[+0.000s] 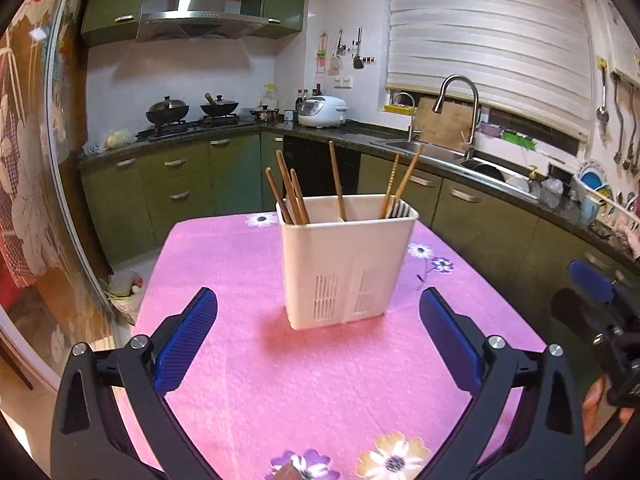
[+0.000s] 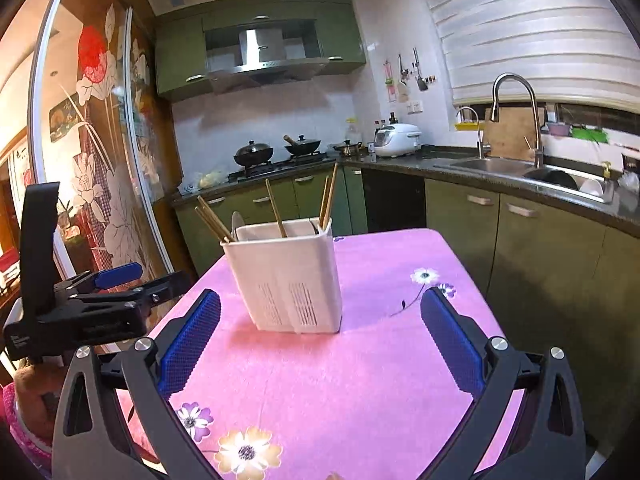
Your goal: Organize utensils
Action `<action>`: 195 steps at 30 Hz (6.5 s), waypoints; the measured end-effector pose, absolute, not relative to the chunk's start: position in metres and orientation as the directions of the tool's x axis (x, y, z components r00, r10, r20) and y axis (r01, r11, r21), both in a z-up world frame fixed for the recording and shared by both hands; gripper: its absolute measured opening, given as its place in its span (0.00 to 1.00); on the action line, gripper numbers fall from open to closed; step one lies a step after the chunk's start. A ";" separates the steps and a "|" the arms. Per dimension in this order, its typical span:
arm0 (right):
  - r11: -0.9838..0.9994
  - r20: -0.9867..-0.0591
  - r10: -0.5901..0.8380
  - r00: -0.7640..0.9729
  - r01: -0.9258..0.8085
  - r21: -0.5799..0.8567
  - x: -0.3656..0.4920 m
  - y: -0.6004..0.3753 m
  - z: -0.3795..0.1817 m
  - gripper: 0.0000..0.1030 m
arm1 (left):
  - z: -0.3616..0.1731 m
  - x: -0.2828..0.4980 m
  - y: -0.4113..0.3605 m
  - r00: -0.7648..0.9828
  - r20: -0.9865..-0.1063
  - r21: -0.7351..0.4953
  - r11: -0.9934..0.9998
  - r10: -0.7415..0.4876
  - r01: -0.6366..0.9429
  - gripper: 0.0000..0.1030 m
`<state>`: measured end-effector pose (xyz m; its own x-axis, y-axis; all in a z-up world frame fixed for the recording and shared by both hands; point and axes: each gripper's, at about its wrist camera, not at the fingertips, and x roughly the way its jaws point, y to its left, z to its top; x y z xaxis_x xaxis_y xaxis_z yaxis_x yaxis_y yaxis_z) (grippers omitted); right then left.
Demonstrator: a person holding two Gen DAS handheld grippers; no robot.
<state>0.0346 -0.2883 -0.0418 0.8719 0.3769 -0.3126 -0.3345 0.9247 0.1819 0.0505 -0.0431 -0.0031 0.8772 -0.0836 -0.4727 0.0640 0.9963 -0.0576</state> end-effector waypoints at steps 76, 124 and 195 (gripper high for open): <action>0.940 -0.380 0.342 0.859 -0.311 0.142 0.038 -0.262 -0.045 0.96 | -0.010 0.027 -0.025 0.904 -0.428 0.012 1.000 0.018 -0.015 0.94; 0.938 -0.388 0.347 0.854 -0.315 0.146 0.042 -0.261 -0.050 0.96 | -0.018 0.031 -0.023 0.887 -0.460 0.021 1.000 0.030 -0.023 0.94; 0.938 -0.401 0.347 0.848 -0.318 0.140 0.042 -0.257 -0.060 0.96 | -0.021 0.032 -0.016 0.889 -0.453 0.025 0.998 0.063 -0.058 0.94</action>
